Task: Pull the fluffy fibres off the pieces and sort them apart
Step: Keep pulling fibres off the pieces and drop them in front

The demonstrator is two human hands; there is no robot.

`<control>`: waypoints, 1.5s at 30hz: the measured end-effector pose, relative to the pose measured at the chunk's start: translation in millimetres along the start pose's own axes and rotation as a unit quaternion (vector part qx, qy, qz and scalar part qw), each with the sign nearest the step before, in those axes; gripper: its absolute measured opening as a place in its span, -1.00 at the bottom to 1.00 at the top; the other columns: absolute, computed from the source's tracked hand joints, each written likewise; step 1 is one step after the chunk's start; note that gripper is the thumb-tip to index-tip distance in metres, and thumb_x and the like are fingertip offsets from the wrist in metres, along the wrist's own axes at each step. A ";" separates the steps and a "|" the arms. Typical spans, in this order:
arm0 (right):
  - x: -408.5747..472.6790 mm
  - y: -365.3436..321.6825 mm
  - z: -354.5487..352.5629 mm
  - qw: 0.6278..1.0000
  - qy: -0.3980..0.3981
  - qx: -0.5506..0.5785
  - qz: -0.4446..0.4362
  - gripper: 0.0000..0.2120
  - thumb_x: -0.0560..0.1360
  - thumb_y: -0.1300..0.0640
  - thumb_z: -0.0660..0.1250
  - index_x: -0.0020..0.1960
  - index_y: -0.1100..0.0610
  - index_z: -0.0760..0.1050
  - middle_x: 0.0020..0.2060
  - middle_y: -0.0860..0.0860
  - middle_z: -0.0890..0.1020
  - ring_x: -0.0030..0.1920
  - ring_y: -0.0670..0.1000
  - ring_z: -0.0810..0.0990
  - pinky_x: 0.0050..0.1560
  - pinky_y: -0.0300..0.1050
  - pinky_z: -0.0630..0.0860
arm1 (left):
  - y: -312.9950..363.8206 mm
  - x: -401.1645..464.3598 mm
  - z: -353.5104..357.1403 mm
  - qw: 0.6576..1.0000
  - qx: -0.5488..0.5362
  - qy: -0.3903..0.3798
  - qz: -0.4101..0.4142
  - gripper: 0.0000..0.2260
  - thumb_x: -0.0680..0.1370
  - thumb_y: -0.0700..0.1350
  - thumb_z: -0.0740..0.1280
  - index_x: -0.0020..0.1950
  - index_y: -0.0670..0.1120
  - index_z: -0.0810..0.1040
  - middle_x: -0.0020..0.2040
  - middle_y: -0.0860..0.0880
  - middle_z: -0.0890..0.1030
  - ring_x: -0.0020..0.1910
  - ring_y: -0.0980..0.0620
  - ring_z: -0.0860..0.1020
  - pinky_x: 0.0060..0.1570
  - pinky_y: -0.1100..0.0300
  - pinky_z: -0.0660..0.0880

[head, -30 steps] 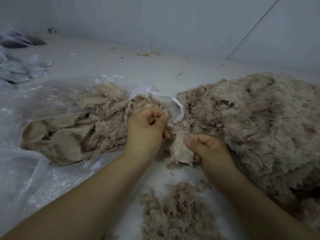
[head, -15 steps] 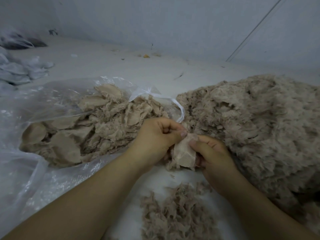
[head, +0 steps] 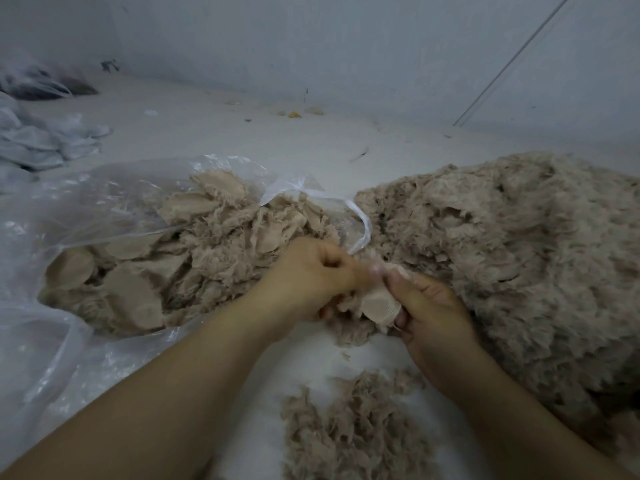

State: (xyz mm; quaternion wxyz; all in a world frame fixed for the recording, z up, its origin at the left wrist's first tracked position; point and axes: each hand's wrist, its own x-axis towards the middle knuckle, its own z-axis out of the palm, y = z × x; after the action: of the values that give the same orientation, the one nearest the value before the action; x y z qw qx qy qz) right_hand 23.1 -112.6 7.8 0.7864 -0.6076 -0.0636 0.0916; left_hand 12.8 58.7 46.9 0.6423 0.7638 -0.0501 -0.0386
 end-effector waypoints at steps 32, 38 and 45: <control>7.7 14.2 -7.8 0.993 0.025 -0.109 -0.031 -0.47 0.20 -0.30 0.45 -0.29 0.20 0.55 -0.46 0.18 0.52 -0.40 0.10 0.48 -0.29 0.07 0.45 | 5.5 -5.5 -3.6 0.984 0.150 -0.089 0.024 -0.65 0.35 -0.04 0.59 -0.20 -0.23 0.52 -0.45 -0.15 0.48 -0.58 0.05 0.34 -0.63 0.29 0.29; 6.8 9.3 -6.0 0.998 -0.002 -0.062 -0.030 -0.62 0.38 -0.17 0.41 -0.18 0.18 0.64 -0.45 0.25 0.48 -0.40 0.19 0.49 -0.32 0.02 0.55 | 2.1 -3.2 -1.6 0.992 0.082 -0.098 -0.016 -0.70 0.64 -0.13 0.27 -0.20 -0.32 0.52 -0.47 -0.13 0.56 -0.67 0.04 0.41 -0.63 0.32 0.26; 5.8 9.0 -3.3 0.997 0.009 -0.067 -0.041 -0.62 0.23 -0.20 0.42 -0.37 0.14 0.59 -0.58 -0.04 0.40 -0.51 -0.08 0.39 -0.39 -0.14 0.44 | 1.7 3.3 -8.4 0.999 0.032 -0.021 0.001 -0.75 0.61 -0.07 0.31 -0.18 -0.21 0.53 -0.46 -0.20 0.51 -0.68 0.02 0.35 -0.63 0.34 0.21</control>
State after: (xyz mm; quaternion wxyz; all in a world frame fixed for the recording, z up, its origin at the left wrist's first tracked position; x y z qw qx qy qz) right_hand 28.8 -112.2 -1.7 0.7476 -0.6565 -0.0873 0.0495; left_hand 17.1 66.2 50.0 0.6166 0.7828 -0.0652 -0.0523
